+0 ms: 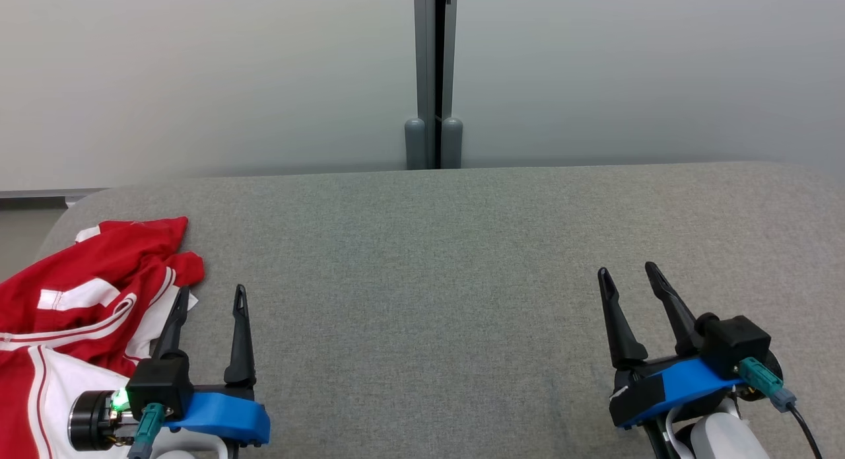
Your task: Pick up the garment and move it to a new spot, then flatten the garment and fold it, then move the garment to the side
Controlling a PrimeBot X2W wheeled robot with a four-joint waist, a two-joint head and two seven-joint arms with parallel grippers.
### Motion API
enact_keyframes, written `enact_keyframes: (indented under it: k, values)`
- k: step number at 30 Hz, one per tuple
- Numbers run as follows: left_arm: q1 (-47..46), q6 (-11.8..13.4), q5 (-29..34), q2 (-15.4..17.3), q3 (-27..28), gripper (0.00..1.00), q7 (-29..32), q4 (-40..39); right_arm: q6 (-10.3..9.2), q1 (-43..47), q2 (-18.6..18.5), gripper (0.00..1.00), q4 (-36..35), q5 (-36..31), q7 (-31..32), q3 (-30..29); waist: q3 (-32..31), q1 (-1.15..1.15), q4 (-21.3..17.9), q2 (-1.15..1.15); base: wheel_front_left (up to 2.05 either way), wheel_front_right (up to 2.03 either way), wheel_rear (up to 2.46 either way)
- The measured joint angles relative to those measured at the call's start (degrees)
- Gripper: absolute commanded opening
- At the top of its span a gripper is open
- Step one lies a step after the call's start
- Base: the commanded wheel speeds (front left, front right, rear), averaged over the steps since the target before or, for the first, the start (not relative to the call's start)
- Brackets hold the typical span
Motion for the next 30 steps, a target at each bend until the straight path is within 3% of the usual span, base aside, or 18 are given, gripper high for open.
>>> enact_keyframes:
  k: [23,30]
  values:
    - [-0.1,-0.6,0.1,-0.6,0.5,1.00,-0.1,0.6,0.00,0.0,0.0,1.00,0.3,0.5,0.0,-0.2,0.0,0.00,0.2,0.00,0.00,0.00,0.00]
    - [-0.6,-1.0,0.1,-0.9,0.8,1.00,-0.1,1.0,0.00,0.0,0.0,1.00,0.1,1.0,-0.1,1.0,0.0,0.00,1.9,0.00,0.00,0.00,0.00]
